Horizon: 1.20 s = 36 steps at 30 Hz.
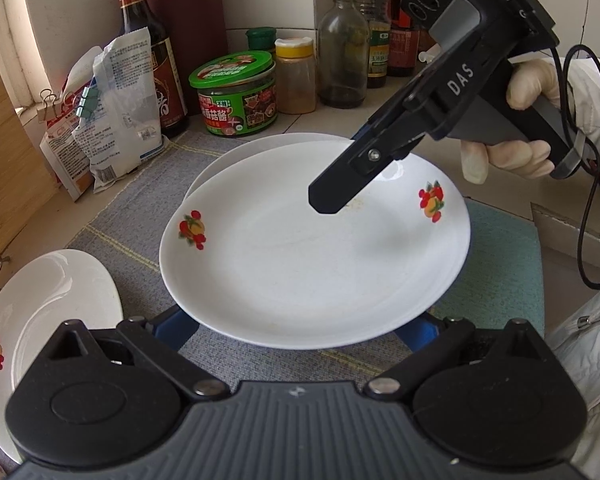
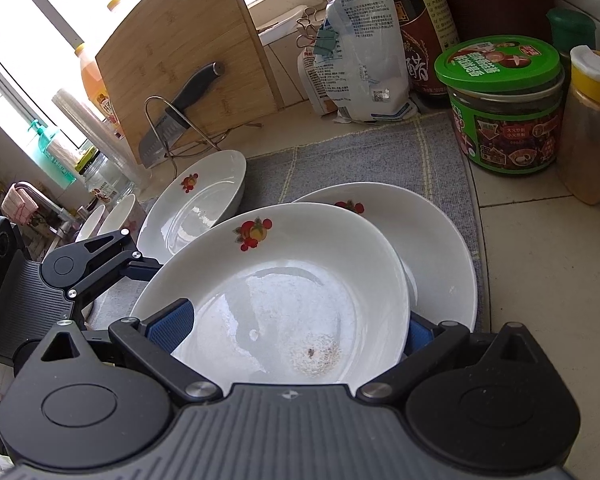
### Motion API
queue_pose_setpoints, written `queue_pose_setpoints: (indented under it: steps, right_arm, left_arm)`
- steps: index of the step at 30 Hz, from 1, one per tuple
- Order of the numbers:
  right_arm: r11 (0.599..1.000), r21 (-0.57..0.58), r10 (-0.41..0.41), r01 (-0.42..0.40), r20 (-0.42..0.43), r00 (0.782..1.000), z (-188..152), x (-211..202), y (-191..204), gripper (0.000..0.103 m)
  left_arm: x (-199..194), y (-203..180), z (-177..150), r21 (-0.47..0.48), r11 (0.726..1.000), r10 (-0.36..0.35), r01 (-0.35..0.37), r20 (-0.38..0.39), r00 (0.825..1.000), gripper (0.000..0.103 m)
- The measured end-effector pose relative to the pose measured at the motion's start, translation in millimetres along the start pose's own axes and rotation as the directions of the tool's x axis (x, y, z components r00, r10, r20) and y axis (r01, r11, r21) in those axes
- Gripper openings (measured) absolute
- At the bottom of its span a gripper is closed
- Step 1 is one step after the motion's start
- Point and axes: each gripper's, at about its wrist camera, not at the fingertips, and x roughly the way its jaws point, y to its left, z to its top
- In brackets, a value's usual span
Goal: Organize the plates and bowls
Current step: 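Lower the held flower-print plate onto the white plate by the green jar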
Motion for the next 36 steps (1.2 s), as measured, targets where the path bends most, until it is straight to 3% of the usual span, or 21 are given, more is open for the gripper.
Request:
queue_pose_setpoints:
  steps: [20, 36]
  right_arm:
    - [1.0, 0.018, -0.022, 0.022, -0.006, 1.0, 1, 3, -7, 0.103]
    - [0.998, 0.03, -0.058, 0.058, 0.0, 0.998, 0, -4, -6, 0.103]
  left_arm:
    - [15, 7, 8, -0.002, 1.0, -0.019, 0.019, -0.053, 0.998, 0.101]
    - [11, 8, 5, 0.007, 1.0, -0.018, 0.018, -0.042, 0.999, 0.1]
